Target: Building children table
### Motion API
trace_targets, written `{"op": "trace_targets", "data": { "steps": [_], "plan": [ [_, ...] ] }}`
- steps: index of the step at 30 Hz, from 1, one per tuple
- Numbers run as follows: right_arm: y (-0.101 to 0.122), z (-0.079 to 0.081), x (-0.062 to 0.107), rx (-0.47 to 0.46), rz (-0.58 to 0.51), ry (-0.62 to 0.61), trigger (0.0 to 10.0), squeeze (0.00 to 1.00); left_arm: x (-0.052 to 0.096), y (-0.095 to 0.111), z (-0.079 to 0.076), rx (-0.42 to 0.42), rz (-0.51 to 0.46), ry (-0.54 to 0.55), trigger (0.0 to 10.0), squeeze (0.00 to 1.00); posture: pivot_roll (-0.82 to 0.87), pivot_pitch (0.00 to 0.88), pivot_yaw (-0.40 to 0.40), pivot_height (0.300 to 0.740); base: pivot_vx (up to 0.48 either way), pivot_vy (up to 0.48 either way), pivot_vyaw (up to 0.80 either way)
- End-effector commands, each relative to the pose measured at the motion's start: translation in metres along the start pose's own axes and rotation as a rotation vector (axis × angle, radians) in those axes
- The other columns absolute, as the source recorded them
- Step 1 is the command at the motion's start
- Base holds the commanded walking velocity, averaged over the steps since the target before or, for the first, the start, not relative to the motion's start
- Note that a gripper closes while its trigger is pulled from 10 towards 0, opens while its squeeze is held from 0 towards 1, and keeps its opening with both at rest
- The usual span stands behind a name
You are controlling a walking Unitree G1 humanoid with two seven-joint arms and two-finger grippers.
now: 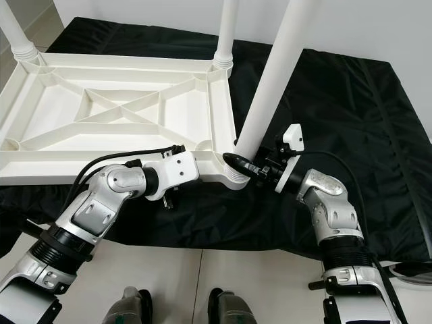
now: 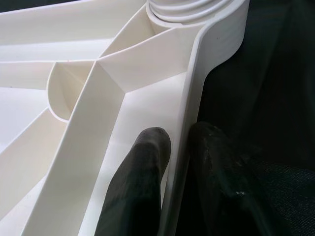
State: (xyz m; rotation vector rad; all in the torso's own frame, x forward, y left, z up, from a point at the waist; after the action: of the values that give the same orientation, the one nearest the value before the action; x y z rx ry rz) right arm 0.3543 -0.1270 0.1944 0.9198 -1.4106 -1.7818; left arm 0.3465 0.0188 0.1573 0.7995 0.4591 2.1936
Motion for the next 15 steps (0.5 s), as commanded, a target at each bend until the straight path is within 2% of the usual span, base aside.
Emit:
{"op": "trace_targets", "data": {
  "steps": [1,7,8,15],
  "plan": [
    [-0.0050,-0.0033,0.0070,-0.036,0.006,-0.012,0.0,0.00,0.0017,0.0151,0.0109,-0.057,-0.042,0.057,10.0,0.00,-0.02,0.131,-0.068,0.740,0.000,0.000,0.00],
    [-0.0038,-0.0003,0.0055,-0.012,-0.006,-0.029,0.0,0.00,0.0015,0.0158,0.0106,-0.053,-0.043,0.059,10.0,0.00,-0.02,0.135,-0.072,0.740,0.000,0.000,0.00],
    [-0.0046,-0.0003,0.0045,-0.011,-0.010,-0.047,10.0,0.00,0.0016,0.0156,0.0106,-0.053,-0.043,0.059,10.0,0.00,-0.02,0.136,-0.073,0.740,0.000,0.000,0.00],
    [-0.0039,0.0029,0.0009,0.000,-0.061,-0.122,10.0,0.00,0.0019,0.0146,0.0109,-0.053,-0.039,0.061,10.0,0.00,-0.03,0.138,-0.073,0.740,0.000,0.000,0.00]
  ]
}}
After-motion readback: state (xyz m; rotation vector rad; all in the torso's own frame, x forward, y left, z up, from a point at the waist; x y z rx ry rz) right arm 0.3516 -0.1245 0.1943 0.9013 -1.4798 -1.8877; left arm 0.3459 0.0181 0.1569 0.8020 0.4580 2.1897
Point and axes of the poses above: a point about 5 cm out from each wrist's last joint towards the gripper, its own x axis pointing back from the gripper into the wrist, its own y axis along the axis of the wrist's last joint, z = x × y, the point moved 6 cm from there along -x, pointing out of the wrist towards the gripper, and after that the axes turned 15 degrees about -x, right-handed, at the moved point
